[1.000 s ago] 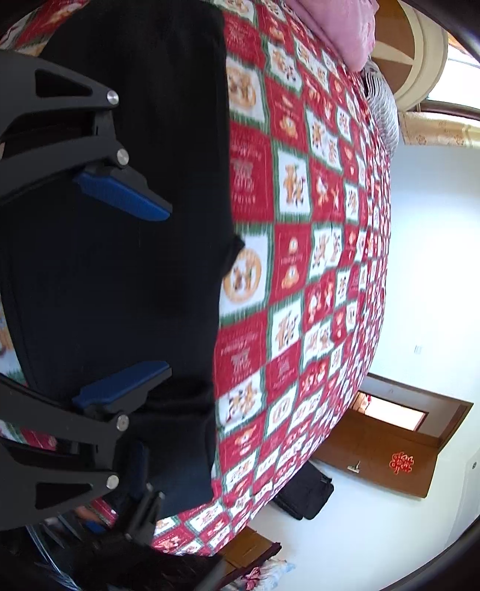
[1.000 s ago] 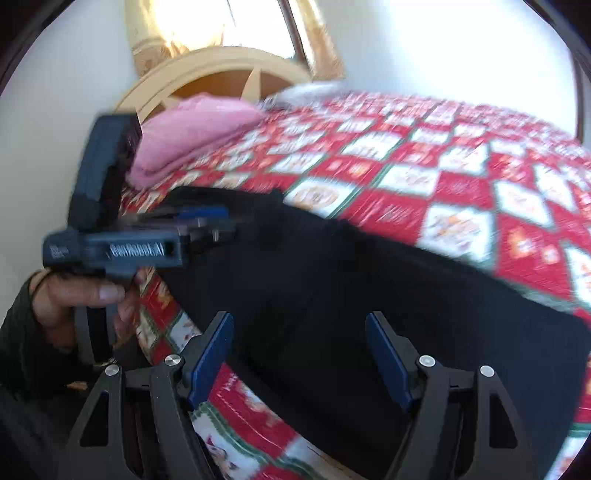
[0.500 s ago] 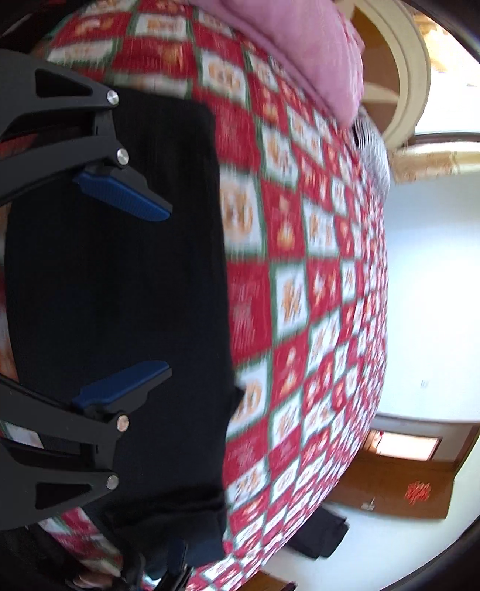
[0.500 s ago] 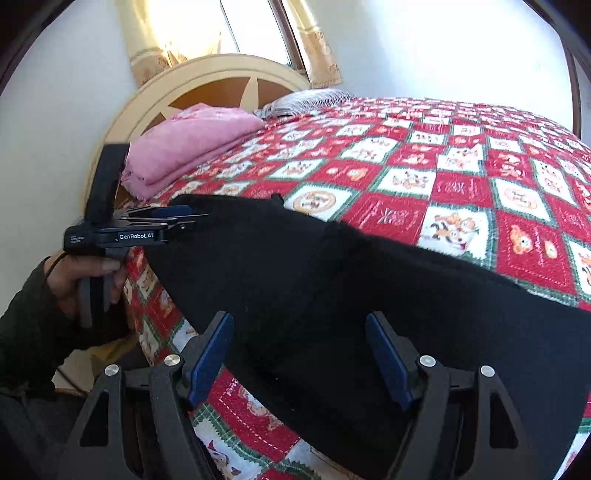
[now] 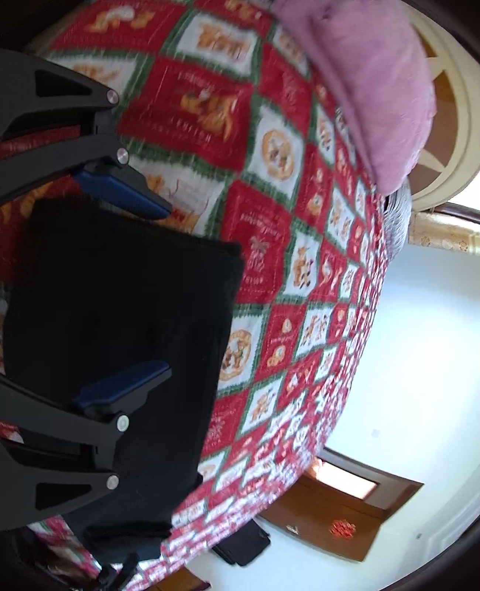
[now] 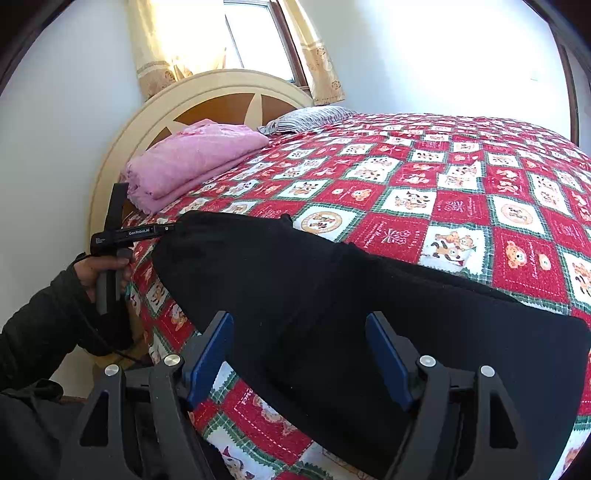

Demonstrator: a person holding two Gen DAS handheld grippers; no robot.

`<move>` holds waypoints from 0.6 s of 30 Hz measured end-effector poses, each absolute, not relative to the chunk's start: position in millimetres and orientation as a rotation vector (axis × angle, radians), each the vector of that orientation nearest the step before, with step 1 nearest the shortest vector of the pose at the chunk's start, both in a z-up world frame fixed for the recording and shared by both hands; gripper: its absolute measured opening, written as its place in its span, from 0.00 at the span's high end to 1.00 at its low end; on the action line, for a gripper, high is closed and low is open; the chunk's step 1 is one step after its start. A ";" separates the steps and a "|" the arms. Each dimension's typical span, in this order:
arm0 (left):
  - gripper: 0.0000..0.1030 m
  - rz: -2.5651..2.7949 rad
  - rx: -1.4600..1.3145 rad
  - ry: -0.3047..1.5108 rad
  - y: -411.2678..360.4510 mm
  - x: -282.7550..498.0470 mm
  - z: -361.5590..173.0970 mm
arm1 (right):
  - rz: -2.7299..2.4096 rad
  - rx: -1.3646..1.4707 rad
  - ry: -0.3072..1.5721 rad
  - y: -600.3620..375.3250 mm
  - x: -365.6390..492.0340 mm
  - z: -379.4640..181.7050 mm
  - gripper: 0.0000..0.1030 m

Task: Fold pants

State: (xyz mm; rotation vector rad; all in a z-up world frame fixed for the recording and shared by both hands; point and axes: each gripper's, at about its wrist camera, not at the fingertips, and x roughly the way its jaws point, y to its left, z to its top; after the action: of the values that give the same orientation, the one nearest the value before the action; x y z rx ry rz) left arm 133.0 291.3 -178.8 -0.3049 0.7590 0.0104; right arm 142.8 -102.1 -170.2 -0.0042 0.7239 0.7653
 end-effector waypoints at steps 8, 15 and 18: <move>0.33 -0.029 -0.365 0.757 305.4 134.1 -189.0 | 0.742 0.029 0.733 -107.7 146.5 -174.7 0.27; 0.46 -0.037 -0.357 0.776 306.7 133.3 -189.7 | 0.732 0.034 0.738 -108.5 146.7 -178.4 0.27; 0.73 -0.039 -0.358 0.778 303.5 129.5 -183.5 | 0.725 0.031 0.731 -108.9 146.2 -178.2 0.27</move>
State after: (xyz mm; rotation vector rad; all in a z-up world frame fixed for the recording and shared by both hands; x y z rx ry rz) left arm 129.5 303.5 -183.5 -0.3580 0.7785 -0.0395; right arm 146.2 -108.9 -178.2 0.0307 0.7311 0.7245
